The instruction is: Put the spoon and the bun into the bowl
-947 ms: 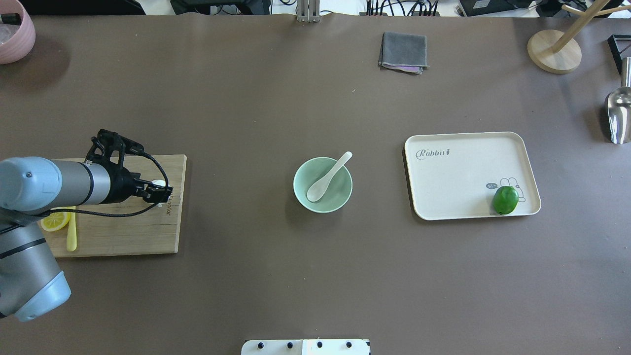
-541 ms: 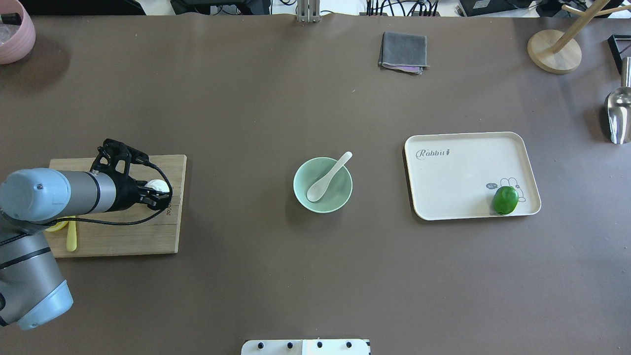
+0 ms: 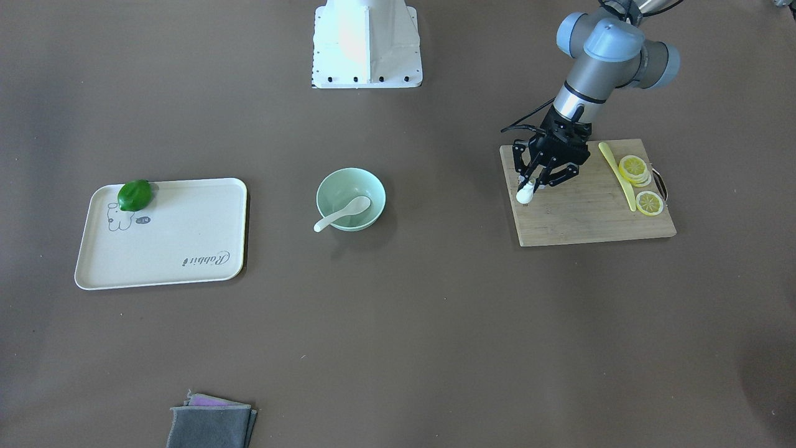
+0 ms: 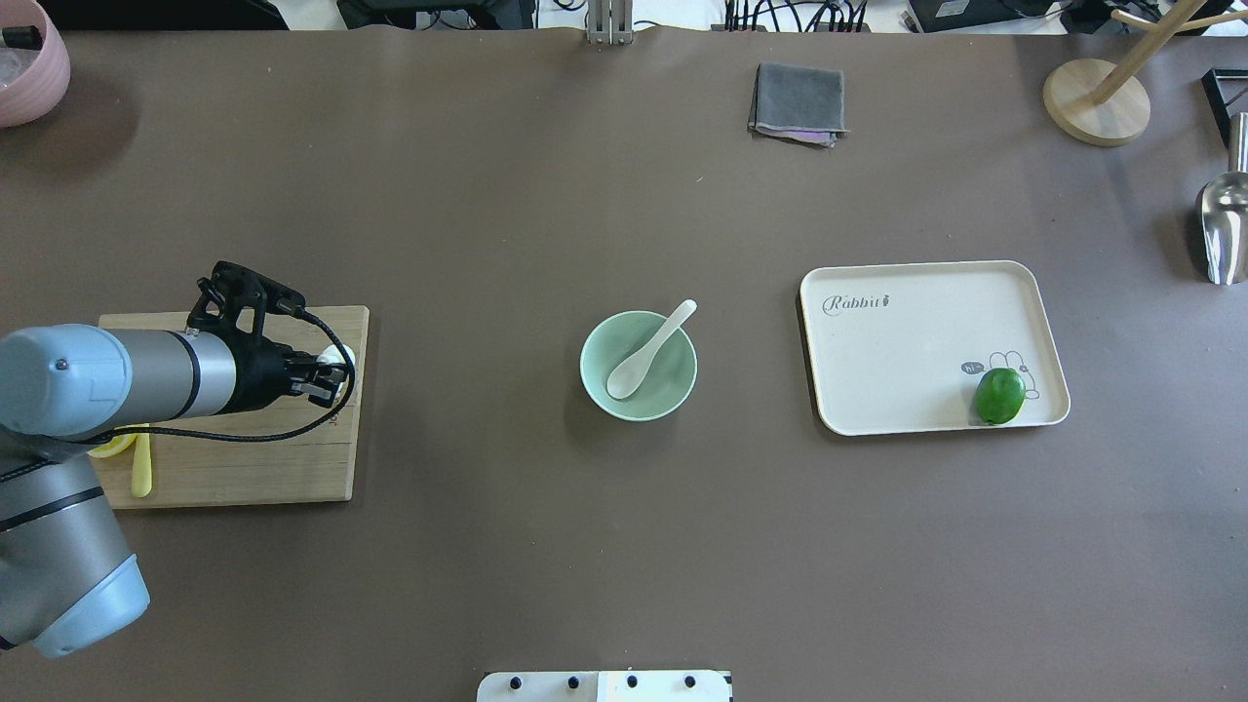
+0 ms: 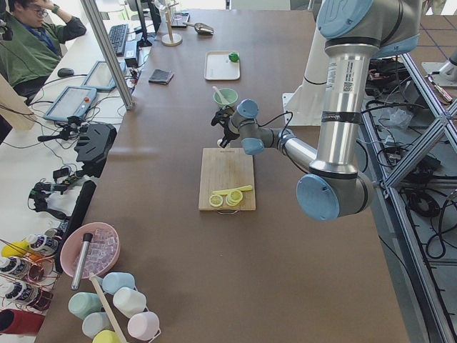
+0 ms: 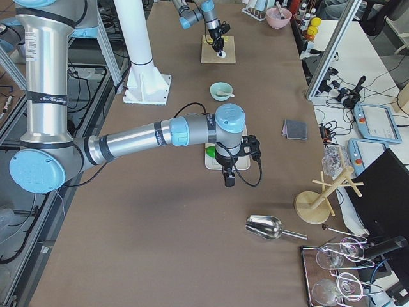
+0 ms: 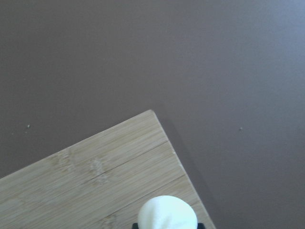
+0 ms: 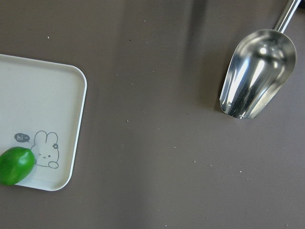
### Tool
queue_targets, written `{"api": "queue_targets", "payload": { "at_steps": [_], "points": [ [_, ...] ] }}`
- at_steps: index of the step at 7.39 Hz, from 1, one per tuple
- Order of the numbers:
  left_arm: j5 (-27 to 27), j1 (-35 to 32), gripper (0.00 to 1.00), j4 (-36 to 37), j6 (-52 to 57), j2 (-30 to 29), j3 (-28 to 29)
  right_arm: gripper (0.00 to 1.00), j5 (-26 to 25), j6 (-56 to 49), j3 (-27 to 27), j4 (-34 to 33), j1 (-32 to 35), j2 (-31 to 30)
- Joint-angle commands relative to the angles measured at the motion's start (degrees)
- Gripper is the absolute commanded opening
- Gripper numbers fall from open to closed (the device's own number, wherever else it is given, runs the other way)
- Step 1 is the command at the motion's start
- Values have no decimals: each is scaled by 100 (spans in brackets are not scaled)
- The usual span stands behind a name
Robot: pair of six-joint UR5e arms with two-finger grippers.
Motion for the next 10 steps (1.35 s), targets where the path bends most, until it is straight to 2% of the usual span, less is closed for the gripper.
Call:
{"api": "queue_targets", "payload": {
  "at_steps": [1,2,3,4,5,6,7,9,10],
  "points": [
    [14,23,8,18,-647,-851,171,100,-4,0,-11,0,3,-8],
    [41,197,8,18,-1034,-1327,339,100,-4,0,-11,0,3,-51],
    [371,608,9,26,-1308,-1697,419,100,-4,-9,-2,0,3,-86],
    [784,986,13,27,-1467,-2118,672,100,-4,-9,-2,-9,3,-139],
    [1101,1146,22,44,-1704,-2671,1170,100,-30,-18,-2,0,46,-174],
    [1156,1165,44,114,-1715,-3137,1584,100,-47,-18,-2,0,81,-279],
    [1157,1157,58,114,-1750,-3290,1710,100,-39,-9,7,0,125,-289],
    [1244,1148,78,114,-1733,-3318,1711,100,-21,0,-2,0,126,-289],
    [1288,1148,97,114,-1733,-3318,1720,100,-21,0,-2,0,126,-289]
  ]
}}
